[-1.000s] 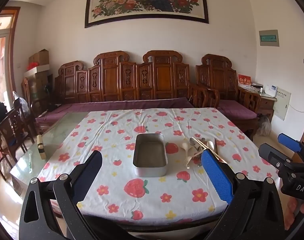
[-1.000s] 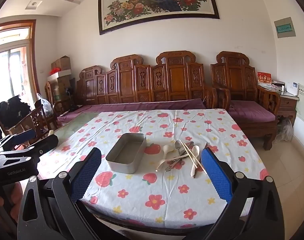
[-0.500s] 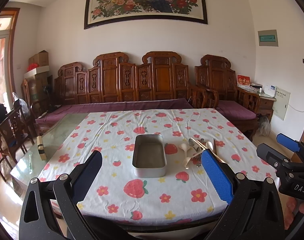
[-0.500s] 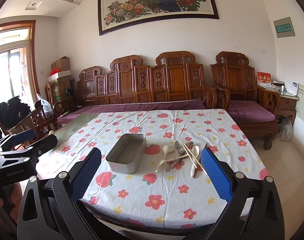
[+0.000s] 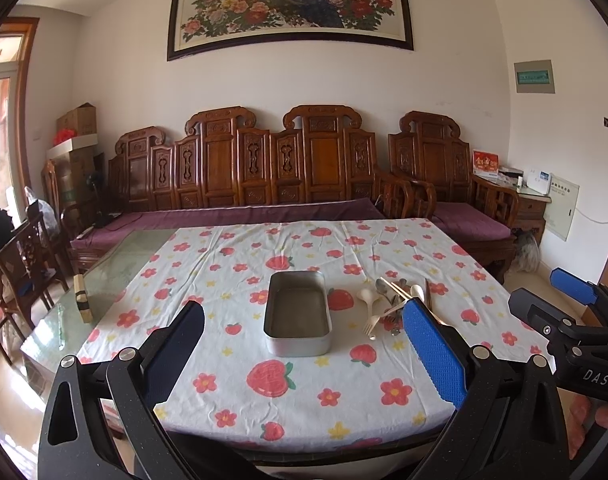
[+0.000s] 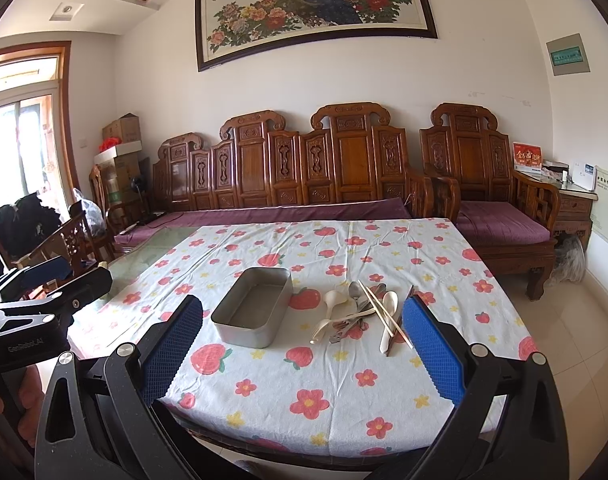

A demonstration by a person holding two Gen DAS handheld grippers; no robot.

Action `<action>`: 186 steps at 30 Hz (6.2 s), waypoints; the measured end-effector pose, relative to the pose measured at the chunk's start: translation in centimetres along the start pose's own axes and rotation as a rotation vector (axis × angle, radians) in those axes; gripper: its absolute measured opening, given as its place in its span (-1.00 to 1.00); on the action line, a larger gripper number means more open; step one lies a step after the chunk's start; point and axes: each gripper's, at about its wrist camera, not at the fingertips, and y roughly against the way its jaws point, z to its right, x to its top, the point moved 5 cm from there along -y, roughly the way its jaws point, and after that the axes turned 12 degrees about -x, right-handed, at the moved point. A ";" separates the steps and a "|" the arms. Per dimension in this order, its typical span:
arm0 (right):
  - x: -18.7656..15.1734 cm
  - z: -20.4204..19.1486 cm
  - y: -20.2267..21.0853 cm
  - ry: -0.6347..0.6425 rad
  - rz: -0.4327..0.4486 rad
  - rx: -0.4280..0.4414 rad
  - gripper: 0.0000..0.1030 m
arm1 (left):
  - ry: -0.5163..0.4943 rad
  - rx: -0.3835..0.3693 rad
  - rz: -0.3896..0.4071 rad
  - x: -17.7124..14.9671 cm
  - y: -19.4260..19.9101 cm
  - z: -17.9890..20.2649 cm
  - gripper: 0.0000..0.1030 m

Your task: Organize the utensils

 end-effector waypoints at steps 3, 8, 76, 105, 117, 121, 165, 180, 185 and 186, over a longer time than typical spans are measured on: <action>0.0 0.0 0.0 0.000 0.000 0.000 0.95 | -0.001 0.000 0.000 -0.3 0.0 0.0 0.87; 0.1 0.1 0.0 0.000 0.000 0.001 0.95 | -0.002 0.000 0.002 -0.1 0.0 0.0 0.87; -3.5 6.1 -16.8 0.149 -0.223 -0.076 0.33 | -0.073 -0.173 -0.248 -3.4 -16.4 1.3 0.87; -11.1 10.7 -37.0 0.254 -0.600 0.004 -0.50 | -0.116 -0.289 -0.457 -6.2 -26.9 3.9 0.87; -11.4 10.5 -36.0 0.255 -0.602 0.045 -0.89 | -0.194 -0.289 -0.542 -6.7 -32.0 6.2 0.61; -11.0 11.3 -34.6 0.218 -0.598 0.040 -0.89 | -0.199 -0.330 -0.605 -7.6 -34.1 6.5 0.41; -7.8 12.2 -31.6 0.111 -0.515 0.069 -0.89 | -0.348 -0.361 -0.756 -7.6 -37.9 9.0 -0.90; -6.2 9.8 -30.2 0.098 -0.479 0.122 -0.89 | -0.245 -0.333 -0.609 -2.7 -33.9 5.4 -0.90; -5.6 6.9 -29.3 0.134 -0.460 0.148 -0.89 | -0.202 -0.295 -0.585 -2.2 -32.9 2.1 -0.90; -5.4 6.2 -29.1 0.144 -0.454 0.154 -0.89 | -0.192 -0.287 -0.583 -2.2 -32.7 1.3 -0.90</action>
